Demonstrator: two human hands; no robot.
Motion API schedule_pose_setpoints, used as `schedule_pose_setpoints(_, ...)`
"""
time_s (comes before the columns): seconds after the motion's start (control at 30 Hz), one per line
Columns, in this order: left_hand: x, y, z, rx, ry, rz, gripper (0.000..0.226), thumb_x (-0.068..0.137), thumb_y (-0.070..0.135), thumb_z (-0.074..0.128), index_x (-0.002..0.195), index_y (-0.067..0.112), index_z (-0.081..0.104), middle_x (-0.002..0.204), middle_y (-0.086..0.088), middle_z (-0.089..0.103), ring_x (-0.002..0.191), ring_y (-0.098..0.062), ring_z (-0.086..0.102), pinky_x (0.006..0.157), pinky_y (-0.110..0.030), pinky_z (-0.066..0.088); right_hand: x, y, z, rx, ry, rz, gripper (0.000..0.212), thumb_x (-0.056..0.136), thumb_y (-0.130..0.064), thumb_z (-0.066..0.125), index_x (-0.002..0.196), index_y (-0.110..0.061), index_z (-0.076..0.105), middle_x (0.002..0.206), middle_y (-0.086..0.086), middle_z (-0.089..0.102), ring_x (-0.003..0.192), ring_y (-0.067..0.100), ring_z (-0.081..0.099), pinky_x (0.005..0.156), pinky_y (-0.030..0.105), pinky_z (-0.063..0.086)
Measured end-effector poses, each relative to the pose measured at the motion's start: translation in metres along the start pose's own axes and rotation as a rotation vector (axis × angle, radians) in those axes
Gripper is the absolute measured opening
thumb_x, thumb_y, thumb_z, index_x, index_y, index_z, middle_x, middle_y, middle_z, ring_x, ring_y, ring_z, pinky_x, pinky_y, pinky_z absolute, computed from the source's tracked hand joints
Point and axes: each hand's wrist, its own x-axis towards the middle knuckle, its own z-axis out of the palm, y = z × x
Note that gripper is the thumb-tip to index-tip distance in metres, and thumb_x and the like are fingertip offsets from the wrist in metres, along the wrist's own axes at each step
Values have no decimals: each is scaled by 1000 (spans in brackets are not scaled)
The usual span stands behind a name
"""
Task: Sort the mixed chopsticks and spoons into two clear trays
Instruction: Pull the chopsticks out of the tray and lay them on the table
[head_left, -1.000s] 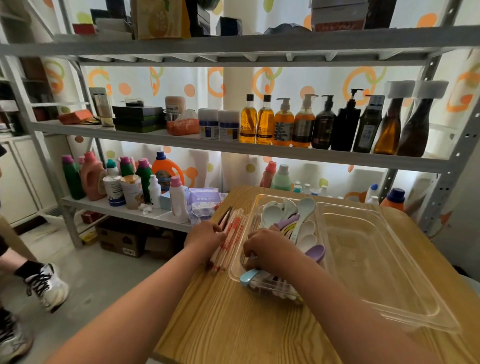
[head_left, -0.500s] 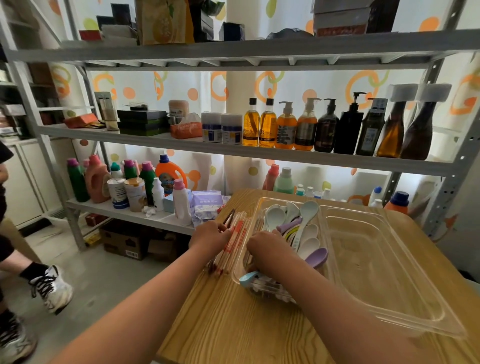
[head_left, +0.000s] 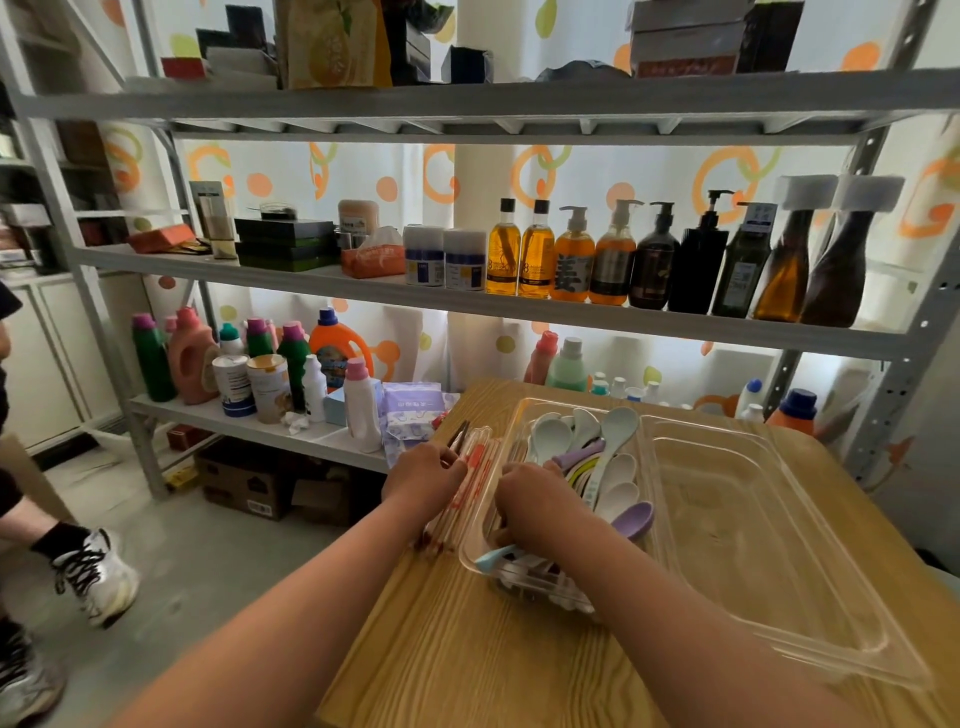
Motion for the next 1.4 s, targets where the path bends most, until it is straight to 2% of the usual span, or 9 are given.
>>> schedule_pose_setpoints(0.23,-1,5,-3,-36,17,11,30,93,36,50,109,16,66,99,-1,69,89,-16,64,84,-36,53,-8,9,-1,148,117,-37,31,83,-37,60,103,-16,69,107,-1,62,96,15,58,93,37,41)
schedule_pose_setpoints(0.43,-2,13,-7,-114,23,36,32,93,36,48,108,15,67,100,0,69,92,-17,61,81,-31,48,-28,14,-9,446,510,-76,22,85,-27,63,98,-12,73,98,1,65,78,15,62,73,30,52)
schedule_pose_setpoints(0.57,-4,23,-12,-156,68,53,32,95,34,46,91,12,69,85,-2,67,81,-19,59,73,-30,43,-30,20,-18,656,867,113,12,88,-15,63,93,-6,69,80,-1,64,64,5,56,59,14,50)
schedule_pose_setpoints(0.7,-8,39,-16,-266,75,68,40,98,35,43,75,14,68,72,1,67,66,-10,58,63,-23,41,-32,25,-33,1066,1068,409,22,95,-26,48,99,-8,62,73,-3,65,59,1,61,56,10,49)
schedule_pose_setpoints(0.8,-11,52,-21,-442,5,76,42,98,31,43,65,18,65,65,3,65,62,-10,59,64,-24,45,-35,24,-39,1003,1162,346,34,94,-35,44,100,-6,60,74,2,65,58,1,60,56,6,47)
schedule_pose_setpoints(0.97,-21,72,-32,-675,-254,-5,54,98,45,39,66,12,66,53,4,65,43,-8,44,44,-18,33,-38,14,-40,741,1200,69,30,98,-33,39,100,-8,54,74,6,65,65,3,58,63,-1,41)
schedule_pose_setpoints(1.13,-24,81,-36,-809,-257,-63,40,99,33,45,65,12,50,44,3,51,39,-5,42,52,-22,33,-40,11,-35,545,1057,-191,19,98,-25,40,110,-12,47,92,11,68,81,13,66,79,11,47)
schedule_pose_setpoints(1.3,-24,64,-40,-974,-323,12,27,90,29,60,69,16,70,70,-11,55,69,-19,52,71,-32,42,-41,8,-26,492,859,-259,25,96,-27,44,114,-12,52,103,8,66,82,18,67,70,24,57)
schedule_pose_setpoints(1.4,-18,57,-40,-919,-252,-2,25,91,26,59,71,18,71,65,-2,57,57,-11,53,59,-23,42,-41,9,-23,506,792,-225,25,89,-15,55,112,-8,60,101,7,67,77,17,67,64,24,57)
